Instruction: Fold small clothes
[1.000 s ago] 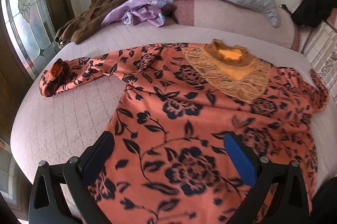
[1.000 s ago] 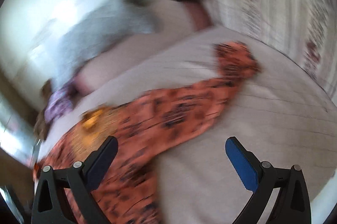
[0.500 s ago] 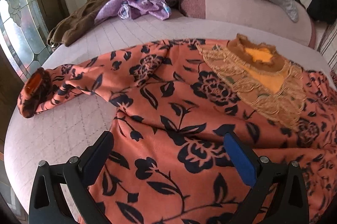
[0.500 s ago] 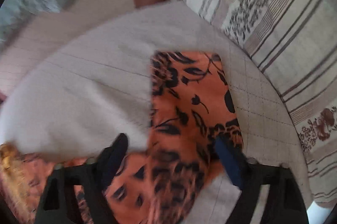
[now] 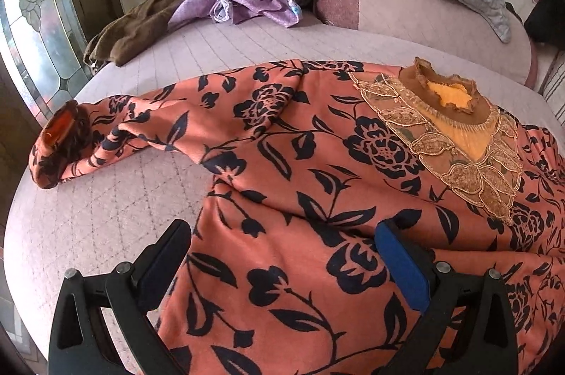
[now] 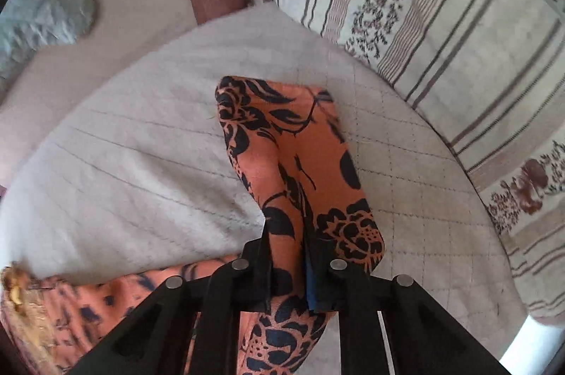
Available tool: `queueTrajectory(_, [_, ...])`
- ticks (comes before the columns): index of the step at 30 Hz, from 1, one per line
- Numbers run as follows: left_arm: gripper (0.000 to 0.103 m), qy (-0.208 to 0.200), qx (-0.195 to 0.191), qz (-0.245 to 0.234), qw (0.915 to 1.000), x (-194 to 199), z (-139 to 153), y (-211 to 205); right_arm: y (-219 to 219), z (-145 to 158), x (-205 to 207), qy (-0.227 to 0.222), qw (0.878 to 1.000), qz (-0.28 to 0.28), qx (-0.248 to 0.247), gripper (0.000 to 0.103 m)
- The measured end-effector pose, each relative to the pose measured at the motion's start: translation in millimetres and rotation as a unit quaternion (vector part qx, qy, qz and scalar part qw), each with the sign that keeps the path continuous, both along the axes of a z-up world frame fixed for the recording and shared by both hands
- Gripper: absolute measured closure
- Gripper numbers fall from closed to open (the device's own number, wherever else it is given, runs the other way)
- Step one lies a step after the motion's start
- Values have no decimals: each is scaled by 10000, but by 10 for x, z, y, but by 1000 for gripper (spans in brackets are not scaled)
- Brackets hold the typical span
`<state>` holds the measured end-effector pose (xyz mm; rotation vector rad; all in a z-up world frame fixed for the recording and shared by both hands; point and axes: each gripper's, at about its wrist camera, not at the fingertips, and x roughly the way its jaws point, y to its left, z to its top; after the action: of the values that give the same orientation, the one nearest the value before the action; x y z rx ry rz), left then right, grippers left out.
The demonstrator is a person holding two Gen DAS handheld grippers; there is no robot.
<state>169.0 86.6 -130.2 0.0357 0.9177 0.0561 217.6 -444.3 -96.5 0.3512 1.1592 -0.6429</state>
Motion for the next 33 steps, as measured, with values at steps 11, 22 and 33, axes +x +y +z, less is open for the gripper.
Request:
queueTrajectory(11, [0,11,-5,60,10000,-62,5,83,502,694,-63,-846,9948,567,42,90])
queueTrajectory(22, [0,-152,-37,145,9998,-94,86,123,1249,1458,-65,-1754,9758,1278,255,89])
queueTrajectory(33, [0,-618,-374,591,9956,-195,298,474,3121,2271,-55,-3105,8988,2979,838,89])
